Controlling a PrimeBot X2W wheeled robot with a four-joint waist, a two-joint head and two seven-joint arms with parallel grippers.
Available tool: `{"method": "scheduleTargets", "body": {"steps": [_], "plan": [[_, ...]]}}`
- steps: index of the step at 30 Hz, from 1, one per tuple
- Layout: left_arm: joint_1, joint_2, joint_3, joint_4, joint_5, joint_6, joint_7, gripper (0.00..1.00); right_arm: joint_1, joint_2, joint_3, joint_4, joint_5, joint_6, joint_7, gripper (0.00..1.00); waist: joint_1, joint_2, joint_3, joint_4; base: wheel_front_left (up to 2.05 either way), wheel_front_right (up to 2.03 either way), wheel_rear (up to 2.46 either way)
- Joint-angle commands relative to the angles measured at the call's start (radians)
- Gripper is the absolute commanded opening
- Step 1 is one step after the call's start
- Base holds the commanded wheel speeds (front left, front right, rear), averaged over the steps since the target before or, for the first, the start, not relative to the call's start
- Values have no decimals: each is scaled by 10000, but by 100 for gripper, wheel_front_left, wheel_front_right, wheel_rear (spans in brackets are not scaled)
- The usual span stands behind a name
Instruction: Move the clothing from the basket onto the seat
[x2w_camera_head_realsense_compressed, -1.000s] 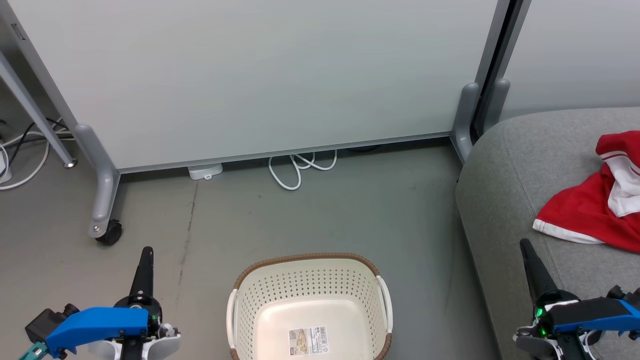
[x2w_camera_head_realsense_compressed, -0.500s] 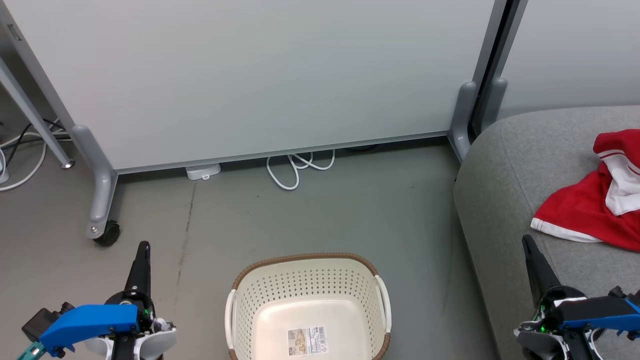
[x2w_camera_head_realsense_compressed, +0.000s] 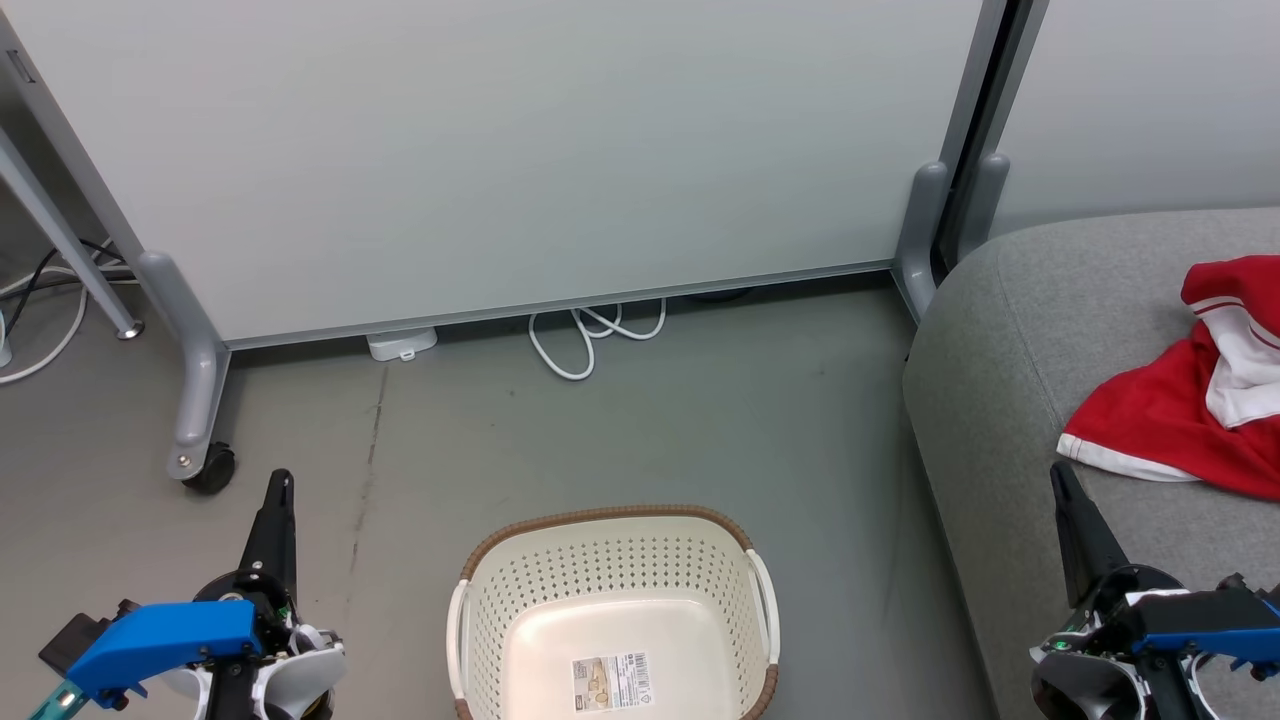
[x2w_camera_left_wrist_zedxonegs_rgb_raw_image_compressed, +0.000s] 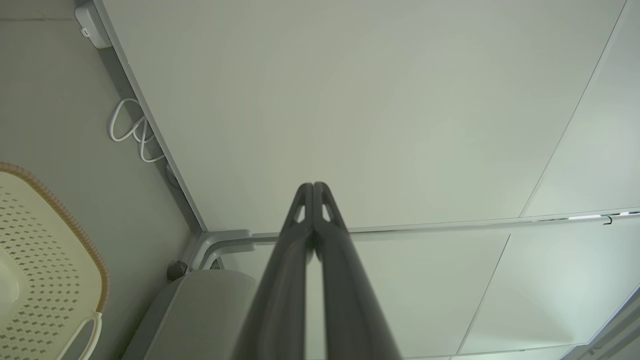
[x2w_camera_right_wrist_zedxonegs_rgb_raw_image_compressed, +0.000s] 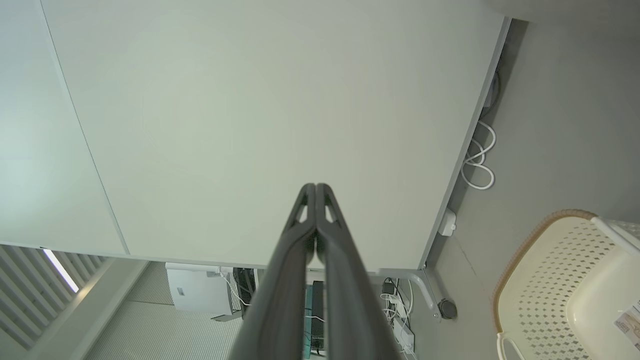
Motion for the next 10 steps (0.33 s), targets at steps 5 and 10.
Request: {"method": "scheduleTargets", "body": {"steps": [5, 10], "plan": [[-144, -29, 113, -116, -385, -21, 134, 0, -149, -28, -51, -4, 506, 4, 76, 0, 0, 0, 4, -23, 0, 0, 0], [-135, -37, 140, -125, -474, -21, 177, 0, -161, -28, -56, 0, 621, 4, 99, 0, 0, 0, 6, -33, 0, 0, 0]]}}
